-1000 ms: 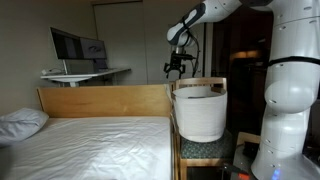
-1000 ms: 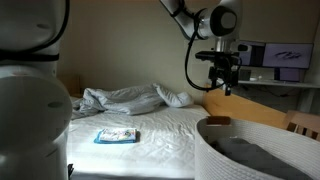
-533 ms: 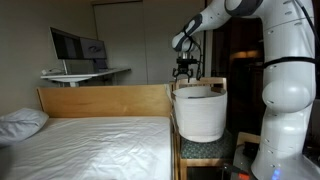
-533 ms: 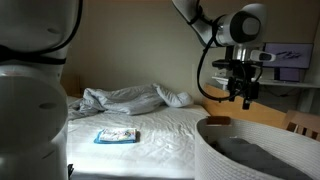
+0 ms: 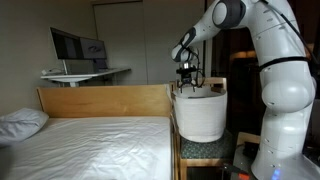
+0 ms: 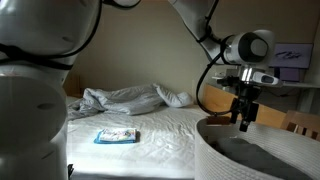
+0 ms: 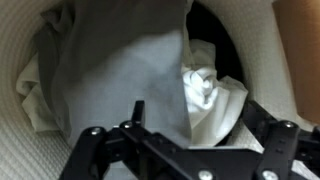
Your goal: Remove the clothing from the laundry basket and put them on the bed.
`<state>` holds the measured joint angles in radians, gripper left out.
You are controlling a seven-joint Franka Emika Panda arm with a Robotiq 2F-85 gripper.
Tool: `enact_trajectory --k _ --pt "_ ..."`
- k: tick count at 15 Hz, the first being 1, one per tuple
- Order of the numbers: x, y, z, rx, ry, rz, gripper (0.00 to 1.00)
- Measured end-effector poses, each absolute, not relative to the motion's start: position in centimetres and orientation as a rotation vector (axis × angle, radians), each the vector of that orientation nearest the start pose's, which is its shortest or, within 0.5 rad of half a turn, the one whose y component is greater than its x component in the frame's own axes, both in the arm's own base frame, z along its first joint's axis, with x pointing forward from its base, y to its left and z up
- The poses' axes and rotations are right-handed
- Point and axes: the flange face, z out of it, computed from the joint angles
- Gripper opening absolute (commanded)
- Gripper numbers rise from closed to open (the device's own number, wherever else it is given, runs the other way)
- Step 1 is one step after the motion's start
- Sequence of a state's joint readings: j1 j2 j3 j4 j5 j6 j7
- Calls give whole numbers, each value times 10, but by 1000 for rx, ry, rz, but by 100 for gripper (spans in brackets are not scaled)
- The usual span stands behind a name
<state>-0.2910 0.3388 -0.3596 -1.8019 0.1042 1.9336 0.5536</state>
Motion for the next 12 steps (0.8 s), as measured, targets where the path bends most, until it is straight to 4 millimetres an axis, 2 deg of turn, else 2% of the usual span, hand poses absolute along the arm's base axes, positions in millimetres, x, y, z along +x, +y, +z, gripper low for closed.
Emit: enact_trajectory --k 3,6,9,12 --pt "500 -355 318 -2516 1845 504 100" --pt "500 -356 294 -2480 1854 641 100" --pt "504 -355 282 -2462 1851 695 100" --pt "508 -357 282 -2516 1851 697 100"
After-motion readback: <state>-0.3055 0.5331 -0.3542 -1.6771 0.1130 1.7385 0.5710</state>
